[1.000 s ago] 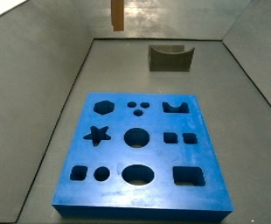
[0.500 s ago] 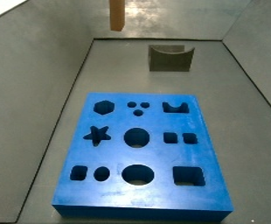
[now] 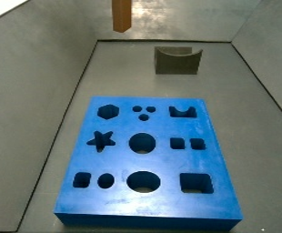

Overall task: Pick up the arch object. Move up. Rotate the arch object. Move to above the board. Insert the arch object.
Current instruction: Rotate the arch object.

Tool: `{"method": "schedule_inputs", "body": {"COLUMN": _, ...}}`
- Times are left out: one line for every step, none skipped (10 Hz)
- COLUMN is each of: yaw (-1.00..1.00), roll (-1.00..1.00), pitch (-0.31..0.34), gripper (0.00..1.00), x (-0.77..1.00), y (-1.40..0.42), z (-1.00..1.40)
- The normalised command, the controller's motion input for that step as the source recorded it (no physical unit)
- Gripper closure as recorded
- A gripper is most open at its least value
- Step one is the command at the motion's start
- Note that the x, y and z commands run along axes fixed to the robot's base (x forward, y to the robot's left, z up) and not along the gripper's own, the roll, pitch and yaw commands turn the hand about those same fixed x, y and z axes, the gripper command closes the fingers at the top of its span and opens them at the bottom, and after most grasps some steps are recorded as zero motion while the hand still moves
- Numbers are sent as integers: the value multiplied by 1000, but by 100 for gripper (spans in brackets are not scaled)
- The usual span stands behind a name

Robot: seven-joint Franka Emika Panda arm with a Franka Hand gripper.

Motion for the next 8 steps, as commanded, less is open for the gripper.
{"method": "schedule_inputs", "body": {"yaw": -1000, "roll": -31, "pitch": 65, "gripper": 100, "x": 14, "y": 5, "z": 1}}
{"method": "schedule_inputs", "body": {"yaw": -1000, "roll": -12, "pitch": 26, "gripper": 100, "x": 0, "y": 0, "z": 0}}
{"method": "schedule_inputs", "body": {"yaw": -1000, "roll": -13, "pitch": 27, "gripper": 100, "x": 1, "y": 0, "z": 1}}
{"method": "schedule_inputs", "body": {"yaw": -1000, "roll": -14, "pitch": 29, "gripper": 100, "x": 2, "y": 1, "z": 2}}
{"method": "schedule_inputs", "body": {"yaw": -1000, "roll": -15, "pitch": 31, "gripper": 100, "x": 2, "y": 1, "z": 2}}
{"method": "schedule_inputs", "body": {"yaw": -1000, "roll": -17, "pitch": 35, "gripper": 100, "x": 2, "y": 2, "z": 2}}
{"method": "schedule_inputs", "body": {"yaw": -1000, "roll": -18, "pitch": 38, "gripper": 100, "x": 3, "y": 2, "z": 3}}
{"method": "schedule_inputs", "body": {"yaw": -1000, "roll": -21, "pitch": 44, "gripper": 100, "x": 3, "y": 3, "z": 4}}
